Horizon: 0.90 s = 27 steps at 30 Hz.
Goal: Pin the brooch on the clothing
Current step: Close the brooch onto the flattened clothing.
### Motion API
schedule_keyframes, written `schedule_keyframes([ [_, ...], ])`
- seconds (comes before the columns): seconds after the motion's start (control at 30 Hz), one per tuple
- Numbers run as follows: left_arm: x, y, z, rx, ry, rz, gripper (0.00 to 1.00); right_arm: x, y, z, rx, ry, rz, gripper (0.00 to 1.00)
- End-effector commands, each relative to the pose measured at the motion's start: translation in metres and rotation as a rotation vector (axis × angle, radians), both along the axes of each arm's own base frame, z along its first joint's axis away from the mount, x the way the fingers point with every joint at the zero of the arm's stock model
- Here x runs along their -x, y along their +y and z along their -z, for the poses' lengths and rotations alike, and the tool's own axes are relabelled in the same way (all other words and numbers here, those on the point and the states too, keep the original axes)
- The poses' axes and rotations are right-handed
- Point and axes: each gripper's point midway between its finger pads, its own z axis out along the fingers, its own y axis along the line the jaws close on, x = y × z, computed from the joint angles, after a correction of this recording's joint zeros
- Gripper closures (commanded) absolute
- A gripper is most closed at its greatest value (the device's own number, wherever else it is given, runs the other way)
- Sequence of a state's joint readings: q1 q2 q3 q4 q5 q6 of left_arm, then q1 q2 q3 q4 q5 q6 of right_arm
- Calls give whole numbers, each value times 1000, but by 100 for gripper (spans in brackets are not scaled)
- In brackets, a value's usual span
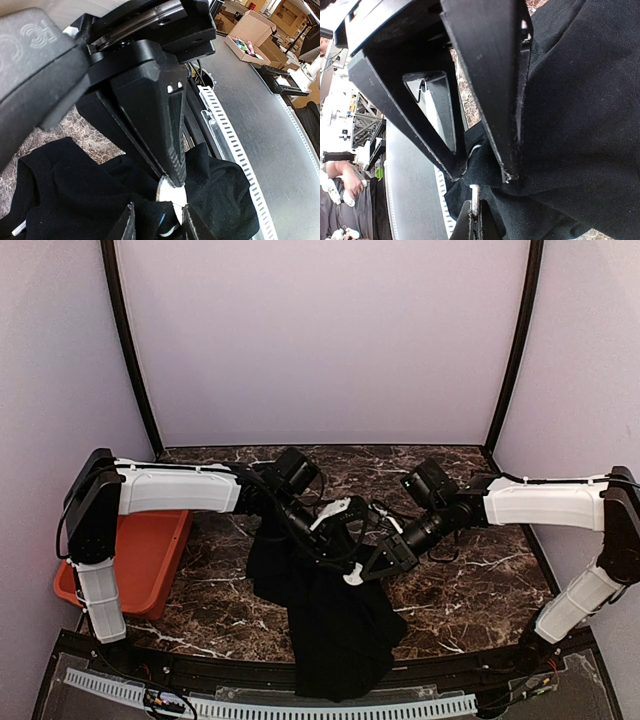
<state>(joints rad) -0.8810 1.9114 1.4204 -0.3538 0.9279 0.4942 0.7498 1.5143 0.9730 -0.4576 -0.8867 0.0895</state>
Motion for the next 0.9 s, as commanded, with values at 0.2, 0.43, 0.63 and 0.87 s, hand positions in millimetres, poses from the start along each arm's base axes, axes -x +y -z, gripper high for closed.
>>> schedule_keyframes([
  [0.2, 17, 3, 7, -24, 39, 41, 70, -5, 4, -18, -57, -25, -3, 100],
  [0.43, 13, 1, 11, -39, 27, 24, 73, -6, 4, -17, -53, -21, -1, 100],
  [0.63, 13, -1, 15, -51, 23, 18, 76, -6, 4, -16, -53, -21, 2, 100],
  [0.87, 18, -3, 17, -62, 14, 27, 76, -7, 4, -15, -47, -21, 8, 100],
])
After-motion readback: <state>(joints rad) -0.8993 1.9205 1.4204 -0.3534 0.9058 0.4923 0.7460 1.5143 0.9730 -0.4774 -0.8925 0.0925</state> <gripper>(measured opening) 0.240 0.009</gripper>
